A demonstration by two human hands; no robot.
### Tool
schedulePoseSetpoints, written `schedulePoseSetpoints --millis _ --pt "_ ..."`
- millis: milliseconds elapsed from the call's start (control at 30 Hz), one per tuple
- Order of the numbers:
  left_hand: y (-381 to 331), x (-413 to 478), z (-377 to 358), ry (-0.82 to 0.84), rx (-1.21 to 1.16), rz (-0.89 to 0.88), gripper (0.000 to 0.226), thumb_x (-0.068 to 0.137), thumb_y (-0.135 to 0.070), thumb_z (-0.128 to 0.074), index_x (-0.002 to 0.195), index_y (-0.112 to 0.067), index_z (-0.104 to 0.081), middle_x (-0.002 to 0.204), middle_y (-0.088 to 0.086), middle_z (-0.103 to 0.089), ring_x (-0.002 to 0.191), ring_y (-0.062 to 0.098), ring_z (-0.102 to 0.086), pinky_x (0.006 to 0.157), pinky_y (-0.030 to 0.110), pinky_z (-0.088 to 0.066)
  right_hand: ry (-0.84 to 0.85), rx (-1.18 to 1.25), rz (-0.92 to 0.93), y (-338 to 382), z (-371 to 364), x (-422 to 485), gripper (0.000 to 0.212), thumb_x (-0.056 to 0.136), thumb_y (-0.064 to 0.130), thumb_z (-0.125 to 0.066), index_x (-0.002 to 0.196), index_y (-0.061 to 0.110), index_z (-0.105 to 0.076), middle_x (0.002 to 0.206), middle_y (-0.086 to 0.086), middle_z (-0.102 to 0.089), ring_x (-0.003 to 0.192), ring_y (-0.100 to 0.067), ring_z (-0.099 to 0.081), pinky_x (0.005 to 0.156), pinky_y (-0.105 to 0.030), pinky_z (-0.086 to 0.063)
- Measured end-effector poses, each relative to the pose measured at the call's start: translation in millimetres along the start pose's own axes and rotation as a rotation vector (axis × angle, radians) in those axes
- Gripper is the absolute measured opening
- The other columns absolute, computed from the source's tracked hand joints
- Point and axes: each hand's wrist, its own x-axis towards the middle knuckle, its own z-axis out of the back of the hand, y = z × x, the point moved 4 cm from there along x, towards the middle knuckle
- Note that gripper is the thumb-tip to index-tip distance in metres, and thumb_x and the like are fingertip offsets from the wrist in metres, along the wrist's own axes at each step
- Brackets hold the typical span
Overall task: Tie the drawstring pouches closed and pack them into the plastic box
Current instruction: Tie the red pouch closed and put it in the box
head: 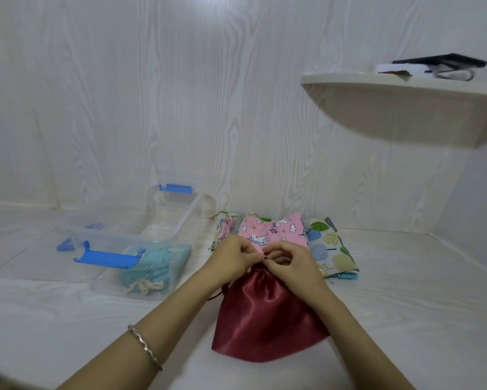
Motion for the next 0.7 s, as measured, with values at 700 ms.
schedulePoseSetpoints --millis 700 --pt "4 4 0 0.087 0.040 -0.125 0.024 0.094 -0.018 -0.057 0.072 -0.025 -0.058 0.072 0.000 -0.057 0.061 0.008 -0.048 0.058 0.019 -0.041 0.111 0.676 -0.341 1 -4 -2 0.023 0.085 -0.011 -0.056 0.093 0.011 -0.053 0.075 -0.011 -0.068 0.064 -0.017 -0.064 0.064 -0.024 -0.052"
